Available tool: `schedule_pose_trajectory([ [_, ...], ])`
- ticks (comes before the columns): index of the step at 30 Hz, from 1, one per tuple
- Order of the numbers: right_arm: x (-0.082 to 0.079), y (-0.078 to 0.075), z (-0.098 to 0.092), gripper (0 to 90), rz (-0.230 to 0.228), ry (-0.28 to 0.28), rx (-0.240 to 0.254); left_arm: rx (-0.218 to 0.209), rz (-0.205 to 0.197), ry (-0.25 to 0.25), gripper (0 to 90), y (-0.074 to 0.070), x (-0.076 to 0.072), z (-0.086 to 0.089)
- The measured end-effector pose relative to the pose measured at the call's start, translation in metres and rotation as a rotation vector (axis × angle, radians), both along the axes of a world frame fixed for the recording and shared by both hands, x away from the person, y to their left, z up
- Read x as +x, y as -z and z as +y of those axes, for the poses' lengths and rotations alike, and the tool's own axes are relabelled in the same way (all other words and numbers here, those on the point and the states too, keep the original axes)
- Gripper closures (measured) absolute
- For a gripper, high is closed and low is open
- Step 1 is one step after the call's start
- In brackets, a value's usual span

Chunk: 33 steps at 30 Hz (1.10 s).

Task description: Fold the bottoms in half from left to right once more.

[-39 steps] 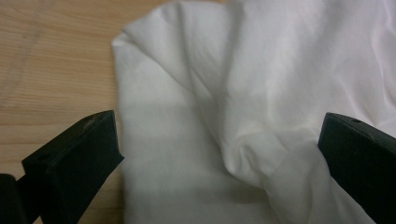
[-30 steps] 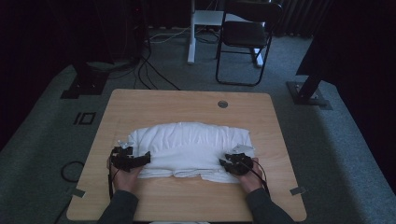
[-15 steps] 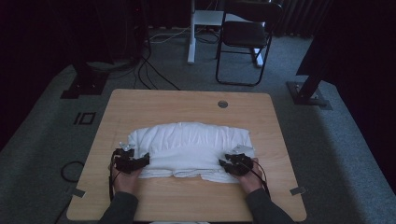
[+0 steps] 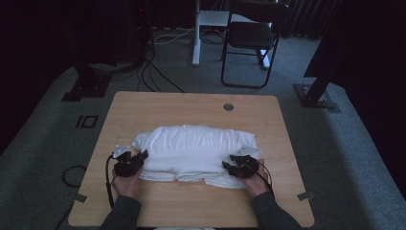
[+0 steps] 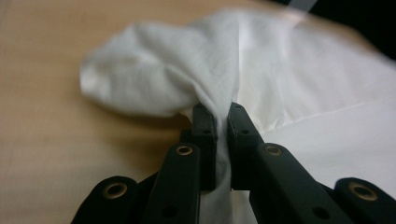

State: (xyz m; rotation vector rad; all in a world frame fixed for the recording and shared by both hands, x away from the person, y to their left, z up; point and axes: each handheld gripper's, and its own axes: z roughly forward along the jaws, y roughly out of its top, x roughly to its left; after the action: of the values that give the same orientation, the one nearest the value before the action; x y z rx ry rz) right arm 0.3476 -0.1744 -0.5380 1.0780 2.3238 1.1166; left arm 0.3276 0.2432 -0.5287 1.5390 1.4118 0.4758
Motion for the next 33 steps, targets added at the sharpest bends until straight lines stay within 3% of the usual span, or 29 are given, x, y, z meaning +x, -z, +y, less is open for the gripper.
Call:
schedule_pose_trajectory([
  [4,0.007,-0.021,0.020,45.2,-0.052,-0.012,0.071,-0.012,-0.062,0.020,84.9,-0.017,0.000,-0.001],
  [7,0.016,-0.027,0.044,44.6,-0.068,-0.043,0.073,-0.023,-0.082,0.027,85.2,-0.026,0.004,-0.001],
  [9,0.020,-0.025,0.056,44.8,-0.058,-0.070,0.060,-0.041,-0.095,0.031,85.4,-0.032,0.005,-0.001],
  [12,0.029,-0.008,0.077,46.2,0.030,-0.116,-0.057,-0.043,-0.133,0.058,85.7,-0.046,0.007,-0.003],
  [13,0.032,0.000,0.081,47.5,0.057,-0.132,-0.078,-0.042,-0.148,0.071,85.7,-0.052,0.008,-0.005],
  [14,0.034,0.006,0.083,48.0,0.076,-0.138,-0.067,-0.037,-0.166,0.082,85.7,-0.057,0.008,-0.008],
  [16,0.036,0.011,0.083,48.9,0.074,-0.146,-0.027,-0.036,-0.192,0.104,85.8,-0.068,0.009,-0.013],
  [24,0.034,0.014,0.088,50.9,0.036,-0.137,-0.039,-0.036,-0.250,0.196,85.8,-0.095,0.019,-0.047],
  [30,0.037,0.015,0.110,51.1,0.015,-0.116,-0.031,-0.024,-0.282,0.253,85.8,-0.109,0.024,-0.071],
  [31,0.038,0.015,0.113,51.2,0.014,-0.118,-0.034,0.003,-0.291,0.266,85.8,-0.112,0.026,-0.080],
  [33,0.041,0.009,0.124,50.1,0.035,-0.131,-0.052,0.009,-0.284,0.267,85.7,-0.112,0.030,-0.083],
])
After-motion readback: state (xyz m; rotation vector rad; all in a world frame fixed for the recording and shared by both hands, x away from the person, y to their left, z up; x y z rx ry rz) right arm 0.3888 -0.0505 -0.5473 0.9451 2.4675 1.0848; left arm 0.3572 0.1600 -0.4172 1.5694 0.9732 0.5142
